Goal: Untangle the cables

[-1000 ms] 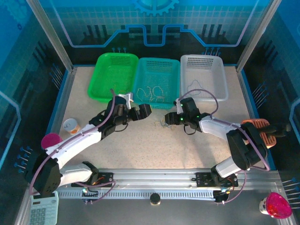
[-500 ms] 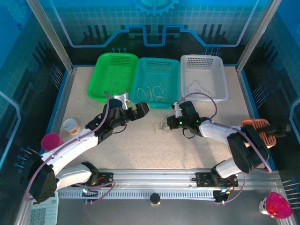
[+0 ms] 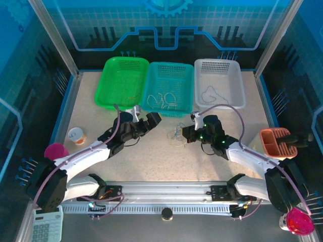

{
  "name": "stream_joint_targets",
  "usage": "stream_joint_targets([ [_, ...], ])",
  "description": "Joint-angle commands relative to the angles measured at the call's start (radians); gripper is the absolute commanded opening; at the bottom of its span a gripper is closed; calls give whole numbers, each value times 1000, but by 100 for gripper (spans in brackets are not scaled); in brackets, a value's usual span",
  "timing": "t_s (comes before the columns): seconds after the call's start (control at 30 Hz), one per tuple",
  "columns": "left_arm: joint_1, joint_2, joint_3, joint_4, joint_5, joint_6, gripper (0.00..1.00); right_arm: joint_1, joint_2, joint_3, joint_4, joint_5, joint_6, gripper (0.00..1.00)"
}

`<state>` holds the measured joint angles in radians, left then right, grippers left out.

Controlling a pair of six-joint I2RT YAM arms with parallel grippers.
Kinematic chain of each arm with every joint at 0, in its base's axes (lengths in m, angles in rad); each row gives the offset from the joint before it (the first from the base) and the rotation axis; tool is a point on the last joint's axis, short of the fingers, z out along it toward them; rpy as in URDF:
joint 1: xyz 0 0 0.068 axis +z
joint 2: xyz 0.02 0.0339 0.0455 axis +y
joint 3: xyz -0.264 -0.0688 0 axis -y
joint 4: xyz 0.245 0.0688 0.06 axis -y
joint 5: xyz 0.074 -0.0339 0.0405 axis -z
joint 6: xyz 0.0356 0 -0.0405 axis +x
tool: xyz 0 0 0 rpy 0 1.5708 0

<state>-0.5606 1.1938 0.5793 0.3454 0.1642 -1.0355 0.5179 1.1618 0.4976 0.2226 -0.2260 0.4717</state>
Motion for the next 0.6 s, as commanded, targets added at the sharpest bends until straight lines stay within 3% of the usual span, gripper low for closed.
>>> stream_joint_targets([
  [0.0, -11, 32, 2, 113, 58, -46, 99, -2, -40, -28, 110, -48, 24, 0],
  [0.57, -90, 205, 60, 258, 60, -57, 99, -12, -22, 17, 141, -132, 53, 0],
])
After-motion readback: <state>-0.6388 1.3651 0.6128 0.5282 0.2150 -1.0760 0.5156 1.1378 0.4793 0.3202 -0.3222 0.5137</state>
